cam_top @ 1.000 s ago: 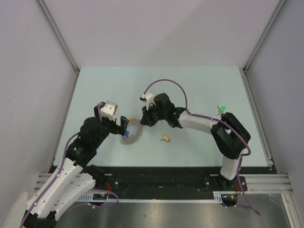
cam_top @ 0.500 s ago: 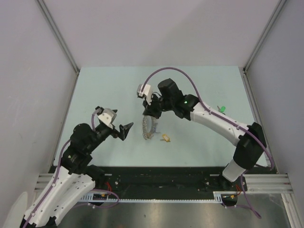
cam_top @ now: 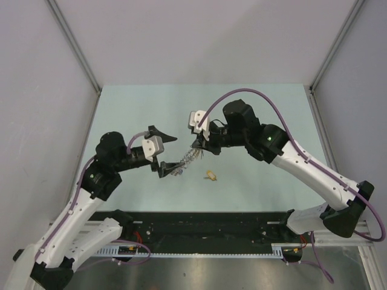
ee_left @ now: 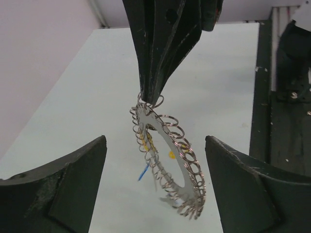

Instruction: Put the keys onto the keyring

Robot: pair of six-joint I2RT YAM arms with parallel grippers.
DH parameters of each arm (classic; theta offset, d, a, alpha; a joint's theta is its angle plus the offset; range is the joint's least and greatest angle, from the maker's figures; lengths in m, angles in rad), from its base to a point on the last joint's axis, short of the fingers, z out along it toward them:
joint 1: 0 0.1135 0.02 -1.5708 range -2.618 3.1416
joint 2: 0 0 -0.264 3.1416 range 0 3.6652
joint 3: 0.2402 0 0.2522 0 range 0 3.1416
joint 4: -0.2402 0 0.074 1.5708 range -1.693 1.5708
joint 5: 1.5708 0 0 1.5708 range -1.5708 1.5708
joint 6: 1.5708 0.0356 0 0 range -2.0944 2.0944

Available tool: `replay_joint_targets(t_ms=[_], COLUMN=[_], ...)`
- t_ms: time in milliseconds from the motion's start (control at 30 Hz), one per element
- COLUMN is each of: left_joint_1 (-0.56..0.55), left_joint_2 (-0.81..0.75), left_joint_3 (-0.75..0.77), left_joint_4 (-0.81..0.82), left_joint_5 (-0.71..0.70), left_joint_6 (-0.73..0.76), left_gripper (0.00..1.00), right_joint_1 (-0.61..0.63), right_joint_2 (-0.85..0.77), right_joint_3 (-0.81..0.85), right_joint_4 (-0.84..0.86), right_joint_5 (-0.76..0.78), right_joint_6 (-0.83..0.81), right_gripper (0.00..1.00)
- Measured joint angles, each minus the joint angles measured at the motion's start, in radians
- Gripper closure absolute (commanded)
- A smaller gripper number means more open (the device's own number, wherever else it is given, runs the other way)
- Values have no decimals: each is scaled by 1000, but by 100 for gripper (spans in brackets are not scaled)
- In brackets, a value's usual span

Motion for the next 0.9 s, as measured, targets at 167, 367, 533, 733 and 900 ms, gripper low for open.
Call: replay_joint_targets(t_ms=[167,367,533,733,900], left_joint_1=[0,0,0,0,0], left_joint_2=[107,187,195,195,196], left_joint_3=[54,71,71,42,31], left_joint_4=[-56,-83,-80,-12,8], left_joint_5=[102,182,222,271,282], left_joint_6=[50,68,64,27,8], left_gripper=[35,51,54,55,59], right_joint_1=[26,35,39,47,49], right_joint_2=[-10,-10,-10,-3,11], right_joint_3=[0,0,0,0,0], right_joint_4=[-46,-84,-90,-89,-89], right_joint_5=[-6,-21,-30,-46,-54], right_joint_6=[-16,-20,-20,-20,-19], right_gripper=[100,100,100,100,100])
